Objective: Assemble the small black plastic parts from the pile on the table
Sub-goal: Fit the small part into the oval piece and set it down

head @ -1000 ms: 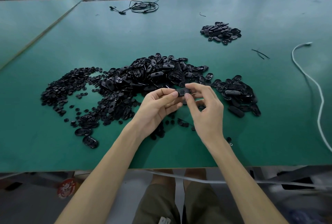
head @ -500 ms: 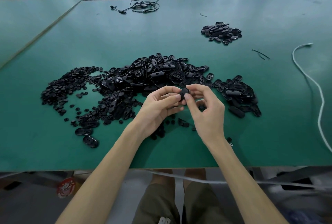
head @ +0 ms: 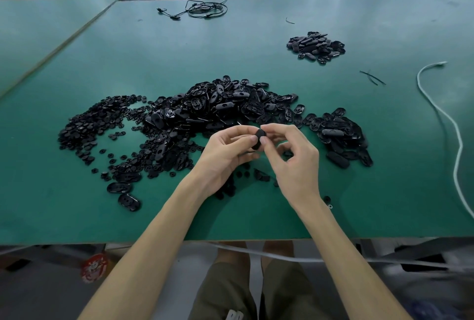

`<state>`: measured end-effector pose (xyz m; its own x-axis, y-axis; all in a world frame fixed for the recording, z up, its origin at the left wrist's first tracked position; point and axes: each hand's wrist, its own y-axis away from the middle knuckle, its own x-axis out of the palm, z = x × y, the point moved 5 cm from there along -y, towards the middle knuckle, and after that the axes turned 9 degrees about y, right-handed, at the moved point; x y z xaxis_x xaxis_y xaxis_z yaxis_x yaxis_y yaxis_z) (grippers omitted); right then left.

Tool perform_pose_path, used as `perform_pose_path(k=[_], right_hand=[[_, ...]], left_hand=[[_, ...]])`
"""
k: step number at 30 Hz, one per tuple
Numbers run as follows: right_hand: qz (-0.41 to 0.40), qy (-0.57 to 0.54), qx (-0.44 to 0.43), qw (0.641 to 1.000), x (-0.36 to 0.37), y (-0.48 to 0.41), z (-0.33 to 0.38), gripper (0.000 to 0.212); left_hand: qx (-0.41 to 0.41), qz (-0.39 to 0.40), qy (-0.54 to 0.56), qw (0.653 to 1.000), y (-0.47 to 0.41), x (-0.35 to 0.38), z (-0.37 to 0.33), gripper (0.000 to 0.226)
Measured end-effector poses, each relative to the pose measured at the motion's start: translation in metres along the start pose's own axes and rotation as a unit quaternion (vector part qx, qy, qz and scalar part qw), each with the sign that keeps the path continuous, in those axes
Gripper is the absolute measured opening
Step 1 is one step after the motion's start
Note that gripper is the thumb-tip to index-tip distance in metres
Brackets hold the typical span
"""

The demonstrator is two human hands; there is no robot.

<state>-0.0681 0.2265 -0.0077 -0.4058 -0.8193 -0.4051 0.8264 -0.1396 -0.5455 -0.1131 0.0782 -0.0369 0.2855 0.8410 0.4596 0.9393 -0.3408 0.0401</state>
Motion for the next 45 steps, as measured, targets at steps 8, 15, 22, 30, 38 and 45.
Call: perform_pose_path(k=[8,15,22,30,38,45], right_hand=[[0.012,0.061,-0.044,0.997,0.005,0.003,0.003,0.017],[-0.006,0.070,-0.033,0.997,0.002,0.001,0.002,0.014],[-0.002,0.065,-0.031,0.997,0.002,0.001,0.003,0.016],[-0.008,0.054,-0.008,0.998,0.000,0.000,0.004,0.014],[-0.195,-0.038,0.226,0.954,-0.028,0.000,-0.027,0.040],[-0.208,-0.048,0.293,0.932,-0.031,0.003,-0.038,0.057]], left_hand=[[0.032,-0.036,-0.048,0.998,0.001,0.001,-0.003,0.018],[0.038,-0.029,-0.034,0.998,0.002,0.001,-0.003,0.015],[0.056,-0.023,-0.022,0.998,0.003,0.000,-0.005,0.024],[0.044,-0.018,-0.023,0.999,0.003,0.000,-0.004,0.022],[0.042,-0.020,0.020,0.999,0.001,-0.003,-0.003,0.026],[0.032,-0.030,0.043,0.998,0.001,-0.005,-0.004,0.026]])
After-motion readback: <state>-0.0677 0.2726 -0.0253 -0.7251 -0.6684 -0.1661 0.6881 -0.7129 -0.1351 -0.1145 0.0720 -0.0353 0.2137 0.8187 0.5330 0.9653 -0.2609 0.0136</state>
